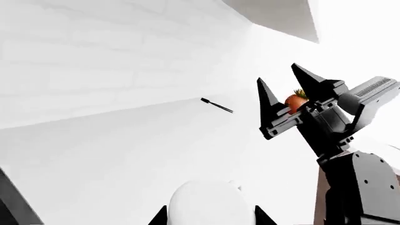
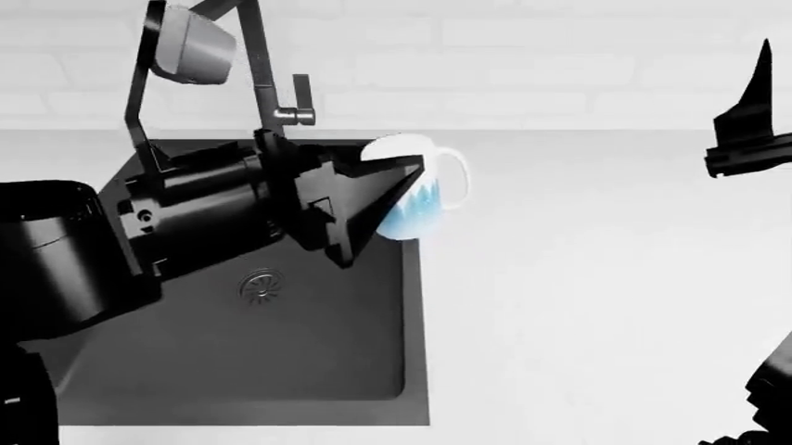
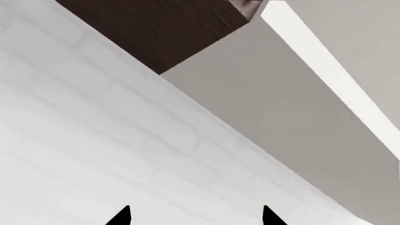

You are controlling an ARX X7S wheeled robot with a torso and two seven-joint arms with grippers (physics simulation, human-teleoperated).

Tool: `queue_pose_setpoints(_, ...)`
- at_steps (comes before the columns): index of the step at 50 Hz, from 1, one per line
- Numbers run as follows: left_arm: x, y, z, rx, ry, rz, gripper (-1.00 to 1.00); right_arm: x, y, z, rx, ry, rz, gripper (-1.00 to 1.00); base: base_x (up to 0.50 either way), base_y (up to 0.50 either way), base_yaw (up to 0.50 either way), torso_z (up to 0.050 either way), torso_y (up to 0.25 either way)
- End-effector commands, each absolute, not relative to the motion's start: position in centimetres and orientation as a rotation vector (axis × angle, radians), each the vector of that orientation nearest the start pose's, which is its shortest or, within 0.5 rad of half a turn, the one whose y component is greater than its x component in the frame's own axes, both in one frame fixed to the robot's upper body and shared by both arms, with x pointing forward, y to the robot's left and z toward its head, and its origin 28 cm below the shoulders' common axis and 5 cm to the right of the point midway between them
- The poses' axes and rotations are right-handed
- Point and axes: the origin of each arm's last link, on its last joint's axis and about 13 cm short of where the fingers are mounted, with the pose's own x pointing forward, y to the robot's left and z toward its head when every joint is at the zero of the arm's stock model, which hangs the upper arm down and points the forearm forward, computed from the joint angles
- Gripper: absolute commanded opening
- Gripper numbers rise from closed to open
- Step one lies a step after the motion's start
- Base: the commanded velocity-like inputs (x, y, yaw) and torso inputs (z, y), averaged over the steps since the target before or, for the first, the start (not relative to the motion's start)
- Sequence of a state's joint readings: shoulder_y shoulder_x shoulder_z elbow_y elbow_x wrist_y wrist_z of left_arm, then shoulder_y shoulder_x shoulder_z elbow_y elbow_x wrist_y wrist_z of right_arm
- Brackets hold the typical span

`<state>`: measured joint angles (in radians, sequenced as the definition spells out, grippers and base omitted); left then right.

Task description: A wet mug is on the counter and needs to be dried. Pick it up and place it upside down in the open cabinet.

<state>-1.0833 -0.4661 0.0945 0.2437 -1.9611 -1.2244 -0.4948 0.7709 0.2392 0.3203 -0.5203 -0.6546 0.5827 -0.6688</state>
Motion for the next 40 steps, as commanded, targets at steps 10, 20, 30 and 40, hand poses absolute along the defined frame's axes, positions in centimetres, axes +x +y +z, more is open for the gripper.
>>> queue_pose_setpoints(10, 19.8, 22.4, 35.6, -0.063, -0.294, -0.805, -1.0, 24.6, -22.1, 26.5, -0.453, -0.391, -0.243, 1.0, 0.0, 0.0, 0.0, 0.0, 0.001)
queue_pose_setpoints(20, 19.1, 22.5, 36.9, 0.015, -0.518, -0.631, -1.0, 24.9, -21.9, 26.2, -0.446, -0.391, -0.233, 1.0, 0.0, 0.0, 0.0, 0.0, 0.0)
queue_pose_setpoints(30, 18.7, 23.0, 38.4, 0.007, -0.617, -0.542, -1.0, 25.0, -21.7, 26.0, -0.447, -0.395, -0.229, 1.0, 0.0, 0.0, 0.0, 0.0, 0.0)
queue_pose_setpoints(40, 18.7, 22.9, 41.1, 0.009, -0.703, -0.477, -1.0, 25.3, -21.5, 25.9, -0.449, -0.399, -0.223, 1.0, 0.0, 0.0, 0.0, 0.0, 0.0)
